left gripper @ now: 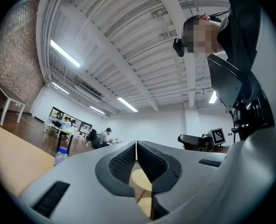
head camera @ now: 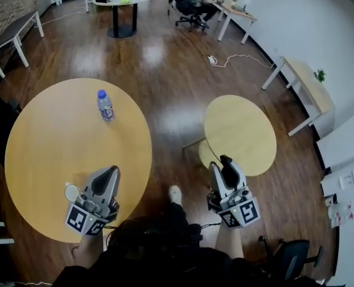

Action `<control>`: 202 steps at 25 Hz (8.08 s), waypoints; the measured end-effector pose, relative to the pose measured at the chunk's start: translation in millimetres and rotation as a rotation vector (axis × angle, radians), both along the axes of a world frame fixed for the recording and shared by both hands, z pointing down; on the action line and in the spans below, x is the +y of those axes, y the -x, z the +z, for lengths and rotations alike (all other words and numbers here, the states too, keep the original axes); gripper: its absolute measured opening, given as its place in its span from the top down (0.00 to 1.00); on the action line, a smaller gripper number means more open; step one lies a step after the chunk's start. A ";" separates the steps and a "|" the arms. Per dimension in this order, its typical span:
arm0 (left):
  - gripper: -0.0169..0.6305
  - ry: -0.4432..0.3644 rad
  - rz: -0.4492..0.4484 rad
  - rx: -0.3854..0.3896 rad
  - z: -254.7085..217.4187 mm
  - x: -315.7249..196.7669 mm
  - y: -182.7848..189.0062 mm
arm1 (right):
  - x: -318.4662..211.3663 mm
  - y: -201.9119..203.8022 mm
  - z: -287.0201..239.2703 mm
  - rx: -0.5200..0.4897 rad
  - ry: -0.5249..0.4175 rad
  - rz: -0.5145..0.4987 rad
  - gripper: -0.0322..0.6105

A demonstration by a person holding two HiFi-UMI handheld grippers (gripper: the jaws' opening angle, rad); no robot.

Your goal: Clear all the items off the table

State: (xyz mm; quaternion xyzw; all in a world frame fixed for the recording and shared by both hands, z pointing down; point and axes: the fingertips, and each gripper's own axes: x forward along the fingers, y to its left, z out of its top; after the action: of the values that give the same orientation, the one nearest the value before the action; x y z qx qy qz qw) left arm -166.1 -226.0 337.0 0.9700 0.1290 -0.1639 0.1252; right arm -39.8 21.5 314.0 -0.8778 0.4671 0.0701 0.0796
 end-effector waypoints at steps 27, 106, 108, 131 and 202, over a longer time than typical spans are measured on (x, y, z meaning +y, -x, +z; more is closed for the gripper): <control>0.93 0.027 -1.252 -0.158 9.6 -32.2 94.3 | -241.1 -127.8 28.8 -0.071 0.050 -0.958 0.72; 0.33 -0.159 -0.767 -0.300 65.0 -126.1 -49.1 | -205.9 -109.0 81.7 -0.055 0.212 -0.721 0.72; 0.33 -0.149 -0.678 -0.280 59.5 -98.6 -96.3 | -169.0 -141.9 75.3 -0.040 0.220 -0.648 0.72; 0.33 -0.203 0.094 -0.173 57.8 250.9 -465.3 | 296.9 -341.4 71.3 -0.040 0.152 0.292 0.78; 0.33 -0.492 0.881 -0.395 312.1 623.9 -540.2 | 489.7 -270.3 284.9 -0.518 0.288 0.958 0.90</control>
State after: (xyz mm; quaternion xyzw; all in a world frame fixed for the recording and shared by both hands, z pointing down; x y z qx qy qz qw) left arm 374.1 397.9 649.1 0.8370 0.5321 0.1244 -0.0269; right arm 230.5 511.2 598.9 -0.9824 -0.0134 -0.1838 0.0303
